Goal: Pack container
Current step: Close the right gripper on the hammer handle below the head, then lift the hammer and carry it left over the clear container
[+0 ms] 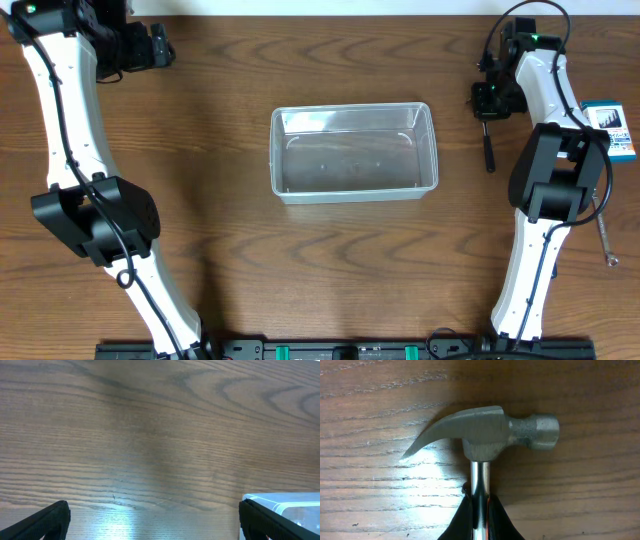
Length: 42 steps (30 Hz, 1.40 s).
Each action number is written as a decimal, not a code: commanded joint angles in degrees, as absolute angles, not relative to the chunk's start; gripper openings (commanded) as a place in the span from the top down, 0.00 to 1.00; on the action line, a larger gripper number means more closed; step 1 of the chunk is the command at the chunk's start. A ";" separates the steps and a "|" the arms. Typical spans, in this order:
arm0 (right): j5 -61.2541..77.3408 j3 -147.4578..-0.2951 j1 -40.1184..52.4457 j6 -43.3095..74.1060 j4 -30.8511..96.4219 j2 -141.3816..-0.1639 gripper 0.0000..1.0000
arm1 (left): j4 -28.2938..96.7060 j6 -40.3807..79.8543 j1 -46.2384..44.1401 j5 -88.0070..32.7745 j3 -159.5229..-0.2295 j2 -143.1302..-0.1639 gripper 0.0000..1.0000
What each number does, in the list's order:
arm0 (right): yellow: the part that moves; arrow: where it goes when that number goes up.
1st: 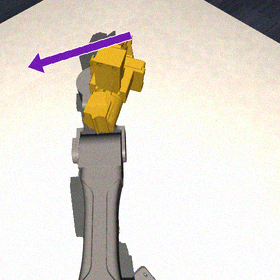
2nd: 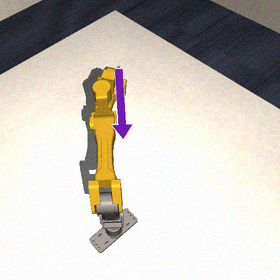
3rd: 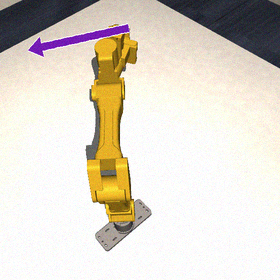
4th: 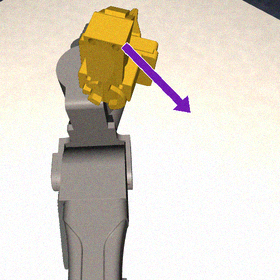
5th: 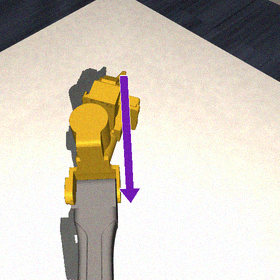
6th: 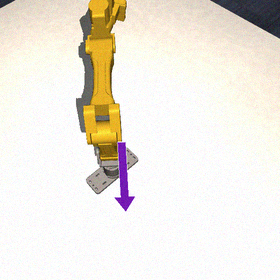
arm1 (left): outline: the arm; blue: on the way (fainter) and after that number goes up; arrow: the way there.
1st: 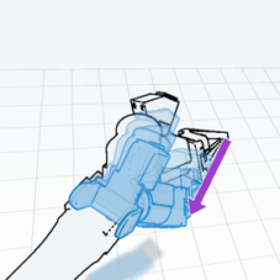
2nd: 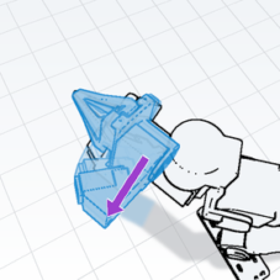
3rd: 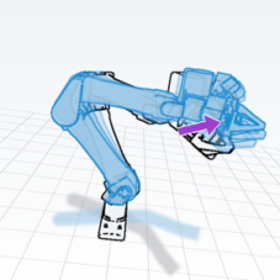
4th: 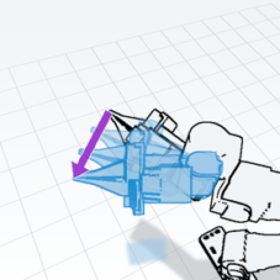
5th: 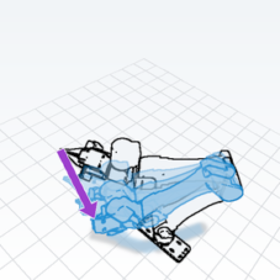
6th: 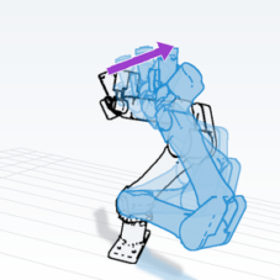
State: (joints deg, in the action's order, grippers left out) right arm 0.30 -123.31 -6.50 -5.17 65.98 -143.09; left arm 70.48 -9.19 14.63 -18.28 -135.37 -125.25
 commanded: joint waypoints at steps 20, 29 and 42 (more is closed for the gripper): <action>0.51 -157.67 0.34 -20.03 91.11 -133.69 0.99 | 70.65 -9.10 14.87 -18.81 -136.35 -124.99 0.02; 0.49 -157.77 13.89 -34.00 95.33 -127.92 0.99 | 70.65 -9.10 14.87 -18.81 -136.35 -125.01 0.02; 0.58 -157.71 27.44 -45.25 96.51 -128.07 0.99 | 70.65 -9.10 14.87 -18.81 -136.35 -124.99 0.02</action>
